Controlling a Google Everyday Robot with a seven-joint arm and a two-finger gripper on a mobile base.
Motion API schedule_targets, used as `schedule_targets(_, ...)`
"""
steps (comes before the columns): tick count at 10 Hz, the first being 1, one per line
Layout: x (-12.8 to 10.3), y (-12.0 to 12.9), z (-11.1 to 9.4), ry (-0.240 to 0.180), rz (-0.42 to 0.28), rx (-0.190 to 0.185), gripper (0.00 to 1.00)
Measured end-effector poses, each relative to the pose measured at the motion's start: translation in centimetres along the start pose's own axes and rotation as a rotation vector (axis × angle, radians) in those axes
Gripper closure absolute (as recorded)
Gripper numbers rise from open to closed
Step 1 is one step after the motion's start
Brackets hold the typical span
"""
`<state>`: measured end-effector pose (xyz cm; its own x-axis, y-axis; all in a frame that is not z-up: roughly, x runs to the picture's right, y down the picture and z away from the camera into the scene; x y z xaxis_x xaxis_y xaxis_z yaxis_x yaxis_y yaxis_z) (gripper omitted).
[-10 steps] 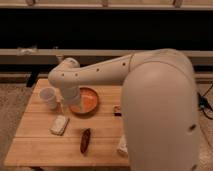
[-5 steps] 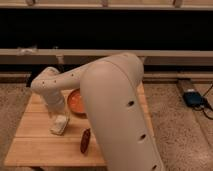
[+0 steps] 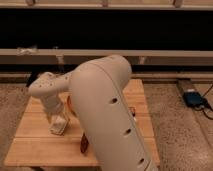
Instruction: Wipe the white sponge on the table
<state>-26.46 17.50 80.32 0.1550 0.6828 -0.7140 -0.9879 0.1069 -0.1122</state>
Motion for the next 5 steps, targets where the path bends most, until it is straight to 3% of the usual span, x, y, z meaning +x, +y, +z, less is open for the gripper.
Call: schedule_targets(5,-0.13,0.81,1.38,0.025,-0.008,0.012,0.35)
